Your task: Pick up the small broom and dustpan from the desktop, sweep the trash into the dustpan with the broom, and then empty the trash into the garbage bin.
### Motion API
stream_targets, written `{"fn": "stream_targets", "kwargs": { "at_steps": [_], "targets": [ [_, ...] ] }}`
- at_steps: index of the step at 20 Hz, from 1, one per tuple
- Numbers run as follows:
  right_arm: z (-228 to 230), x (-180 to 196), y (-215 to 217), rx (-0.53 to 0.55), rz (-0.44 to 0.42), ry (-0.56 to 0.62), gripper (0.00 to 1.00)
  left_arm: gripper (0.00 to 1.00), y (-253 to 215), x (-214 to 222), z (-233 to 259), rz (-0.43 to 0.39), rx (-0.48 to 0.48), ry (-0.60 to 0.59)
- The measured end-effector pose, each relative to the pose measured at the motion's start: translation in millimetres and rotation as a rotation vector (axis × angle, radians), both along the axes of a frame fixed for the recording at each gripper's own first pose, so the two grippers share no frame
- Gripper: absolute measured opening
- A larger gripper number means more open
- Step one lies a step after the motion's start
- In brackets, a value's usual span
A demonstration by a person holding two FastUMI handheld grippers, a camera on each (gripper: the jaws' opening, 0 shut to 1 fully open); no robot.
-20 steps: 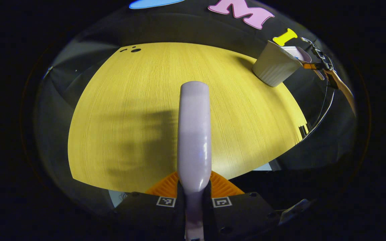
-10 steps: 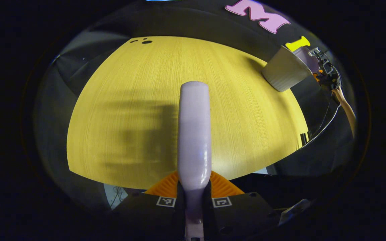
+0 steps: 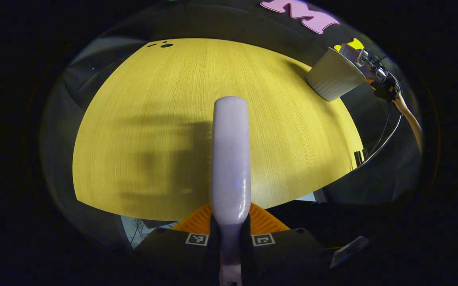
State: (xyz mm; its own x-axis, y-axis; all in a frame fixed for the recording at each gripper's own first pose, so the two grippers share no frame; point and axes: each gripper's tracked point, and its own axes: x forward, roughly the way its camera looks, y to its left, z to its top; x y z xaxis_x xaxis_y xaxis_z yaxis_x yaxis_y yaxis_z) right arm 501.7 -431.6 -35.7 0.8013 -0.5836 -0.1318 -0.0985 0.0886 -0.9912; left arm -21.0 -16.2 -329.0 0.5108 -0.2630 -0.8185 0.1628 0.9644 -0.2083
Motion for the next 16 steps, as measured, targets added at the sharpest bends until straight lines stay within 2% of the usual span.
{"fn": "stream_targets", "kwargs": {
  "at_steps": [3, 6, 8, 10, 12, 16],
  "targets": [
    [-0.3, 1.4, 6.8, 0.058, -0.026, -0.004, 0.34, 0.25, -1.0, 0.7, 1.4, 0.011, -0.002, -0.007],
    [-4.6, -2.7, -0.9, 0.189, -0.074, -0.034, 0.36, 0.25, -3.2, 0.5, 6.5, 0.037, -0.015, -0.017],
    [-9.9, -5.3, -7.8, 0.314, -0.124, -0.073, 0.31, 0.25, -7.4, 2.5, 14.8, 0.062, -0.05, -0.036],
    [-14.1, -9.4, -12.8, 0.444, -0.184, -0.115, 0.34, 0.27, -5.1, 6.4, 22.6, 0.08, -0.06, -0.059],
    [-22.7, -6.0, -13.1, 0.584, -0.24, -0.158, 0.34, 0.25, -2.7, 10.7, 31.8, 0.092, -0.063, -0.082],
    [-27.6, -2.9, 1.8, 0.879, -0.292, -0.225, 0.34, 0.27, -5.6, 18.3, 43.6, 0.095, -0.045, -0.139]
  ]
}}
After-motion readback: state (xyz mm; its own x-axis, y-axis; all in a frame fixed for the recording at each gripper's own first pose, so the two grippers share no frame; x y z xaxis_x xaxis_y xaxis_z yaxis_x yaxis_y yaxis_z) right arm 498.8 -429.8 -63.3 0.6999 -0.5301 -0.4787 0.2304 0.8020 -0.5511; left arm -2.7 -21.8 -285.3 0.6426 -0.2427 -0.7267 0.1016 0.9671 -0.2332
